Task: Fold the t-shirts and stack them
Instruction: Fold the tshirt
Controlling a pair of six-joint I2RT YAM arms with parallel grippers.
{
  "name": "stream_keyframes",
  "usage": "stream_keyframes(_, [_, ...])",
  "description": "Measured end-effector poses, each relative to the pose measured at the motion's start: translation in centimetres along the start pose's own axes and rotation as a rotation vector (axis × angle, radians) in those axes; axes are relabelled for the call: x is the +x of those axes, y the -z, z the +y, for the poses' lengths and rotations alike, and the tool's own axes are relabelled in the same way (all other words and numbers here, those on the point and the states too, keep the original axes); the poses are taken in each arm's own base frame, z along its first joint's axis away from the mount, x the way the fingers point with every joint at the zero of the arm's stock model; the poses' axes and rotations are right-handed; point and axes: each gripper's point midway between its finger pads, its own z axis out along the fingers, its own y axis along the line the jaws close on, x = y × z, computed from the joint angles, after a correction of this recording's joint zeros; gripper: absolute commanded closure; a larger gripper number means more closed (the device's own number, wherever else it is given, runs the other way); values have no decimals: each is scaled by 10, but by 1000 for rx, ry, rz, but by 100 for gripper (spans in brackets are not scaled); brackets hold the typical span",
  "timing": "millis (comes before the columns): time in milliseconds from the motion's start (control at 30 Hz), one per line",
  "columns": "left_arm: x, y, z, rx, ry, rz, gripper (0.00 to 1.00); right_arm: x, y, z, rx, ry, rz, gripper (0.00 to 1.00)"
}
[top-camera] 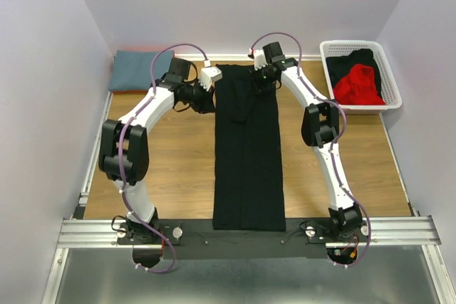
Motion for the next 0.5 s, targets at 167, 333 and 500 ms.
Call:
stream_keyframes(167, [-20,-30,20,5,43,-28,73,-3,12,-2,0,-14,-17,37])
stream_keyframes(333, [-7,-73,21,45,107,1,73,-13,55,-5,18,-13,-51,35])
stream_keyframes(500, [25,-102,14,61,183,79,74,-11,76,-3,25,5,-62,39])
